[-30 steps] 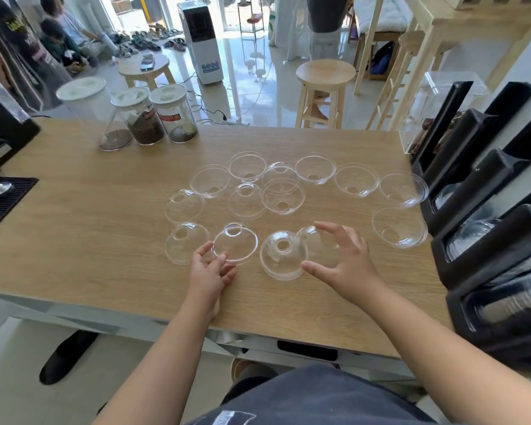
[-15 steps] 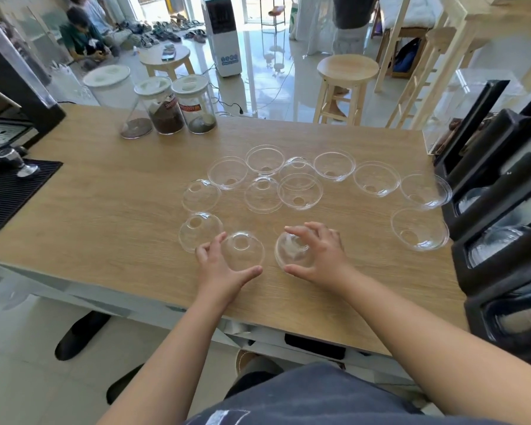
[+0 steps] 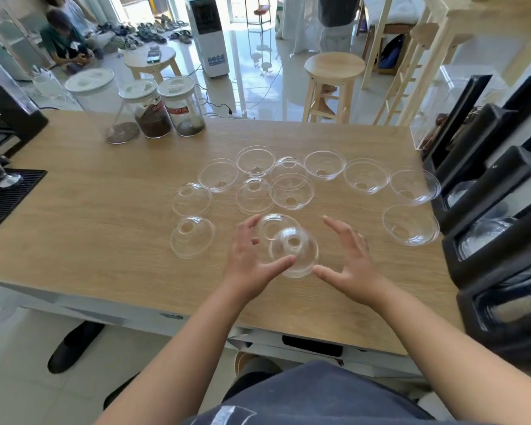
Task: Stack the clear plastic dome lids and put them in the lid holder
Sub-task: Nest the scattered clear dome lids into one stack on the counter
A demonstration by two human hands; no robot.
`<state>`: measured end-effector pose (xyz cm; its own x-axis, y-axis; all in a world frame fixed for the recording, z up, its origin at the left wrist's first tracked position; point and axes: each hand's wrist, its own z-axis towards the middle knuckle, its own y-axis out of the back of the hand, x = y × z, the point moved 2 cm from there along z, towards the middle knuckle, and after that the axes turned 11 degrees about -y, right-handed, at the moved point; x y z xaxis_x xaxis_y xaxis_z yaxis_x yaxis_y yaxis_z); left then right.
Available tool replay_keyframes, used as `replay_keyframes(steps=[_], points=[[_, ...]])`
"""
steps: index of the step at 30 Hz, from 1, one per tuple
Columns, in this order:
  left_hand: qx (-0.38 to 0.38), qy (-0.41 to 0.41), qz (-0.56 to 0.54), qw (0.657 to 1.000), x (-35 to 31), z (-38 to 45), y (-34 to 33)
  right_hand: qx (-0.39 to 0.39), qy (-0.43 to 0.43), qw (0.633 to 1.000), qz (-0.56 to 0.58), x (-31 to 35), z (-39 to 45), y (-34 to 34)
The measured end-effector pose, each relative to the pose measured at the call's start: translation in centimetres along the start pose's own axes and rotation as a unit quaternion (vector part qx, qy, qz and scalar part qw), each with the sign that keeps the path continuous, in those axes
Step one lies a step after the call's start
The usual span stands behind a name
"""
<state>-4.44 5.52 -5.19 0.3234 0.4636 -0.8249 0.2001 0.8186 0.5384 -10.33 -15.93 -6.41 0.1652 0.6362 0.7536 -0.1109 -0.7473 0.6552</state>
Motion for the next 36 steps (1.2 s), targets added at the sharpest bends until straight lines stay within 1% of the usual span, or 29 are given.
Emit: replay_keyframes(steps=[3,6,8,10,13,16,18,20,21,22,23,24,25,26,27,28,29,30,32,33,34,36], points=[[0.040,-0.018,0.032,0.999,0.1,0.7,-2.0,-0.063,-0.011,0.998,-0.023,-0.9,-0.5,2.1],[0.050,-0.012,0.065,0.997,0.9,0.9,-3.3,-0.143,-0.044,0.986,-0.076,-1.5,-0.3,4.1],[0.054,-0.005,0.084,0.995,1.3,0.8,-3.6,-0.176,-0.081,0.973,-0.126,-1.9,-0.1,5.2],[0.061,-0.004,0.101,0.993,1.7,1.0,-3.7,-0.179,-0.124,0.958,-0.186,-2.4,0.2,6.0],[0.079,-0.004,0.124,0.989,1.9,1.2,-3.9,-0.149,-0.175,0.942,-0.242,-3.3,0.7,6.4],[0.088,-0.019,0.158,0.983,1.6,1.1,-3.7,-0.140,-0.170,0.945,-0.240,-3.5,0.9,6.5],[0.060,-0.038,0.174,0.982,1.2,0.8,-2.7,-0.154,-0.138,0.954,-0.217,-3.3,0.9,6.4],[0.002,-0.068,0.197,0.978,1.4,0.6,-0.9,-0.174,-0.092,0.968,-0.158,-2.7,0.6,6.3],[-0.025,-0.081,0.218,0.972,1.8,0.7,0.2,-0.183,-0.083,0.975,-0.094,-2.3,0.5,6.3],[-0.048,-0.087,0.245,0.965,2.4,0.8,1.4,-0.186,-0.093,0.978,-0.010,-1.9,0.4,6.3],[-0.066,-0.080,0.272,0.957,3.1,0.9,2.6,-0.182,-0.120,0.972,0.089,-1.6,0.5,6.2],[-0.081,-0.062,0.294,0.950,3.9,0.9,3.7,-0.171,-0.154,0.952,0.203,-1.3,0.8,6.0],[-0.091,-0.036,0.310,0.946,4.6,0.9,4.8,-0.152,-0.193,0.915,0.320,-1.2,1.1,5.6],[-0.097,-0.008,0.323,0.941,5.3,0.9,5.6,-0.128,-0.235,0.866,0.422,-1.2,1.4,5.1],[-0.099,0.017,0.333,0.938,5.9,0.8,6.2,-0.108,-0.276,0.819,0.490,-1.2,1.7,4.7],[-0.098,0.036,0.340,0.935,6.4,0.6,6.7,-0.096,-0.312,0.789,0.521,-1.4,1.9,4.2],[-0.097,0.050,0.345,0.932,6.9,0.5,6.9,-0.092,-0.340,0.775,0.524,-1.8,2.1,3.9],[-0.093,0.062,0.349,0.930,7.3,0.3,7.1,-0.096,-0.357,0.775,0.512,-2.1,2.1,3.6],[-0.080,0.079,0.355,0.928,7.9,0.0,7.2,-0.112,-0.368,0.797,0.467,-3.0,2.2,3.2],[-0.071,0.085,0.355,0.928,8.2,-0.1,7.1,-0.117,-0.363,0.817,0.432,-3.4,2.2,3.1],[-0.061,0.089,0.353,0.929,8.4,-0.2,7.0,-0.122,-0.353,0.845,0.382,-3.7,2.3,3.1],[-0.042,0.093,0.344,0.934,8.8,-0.5,6.8,-0.121,-0.323,0.905,0.247,-4.1,2.3,3.2]])
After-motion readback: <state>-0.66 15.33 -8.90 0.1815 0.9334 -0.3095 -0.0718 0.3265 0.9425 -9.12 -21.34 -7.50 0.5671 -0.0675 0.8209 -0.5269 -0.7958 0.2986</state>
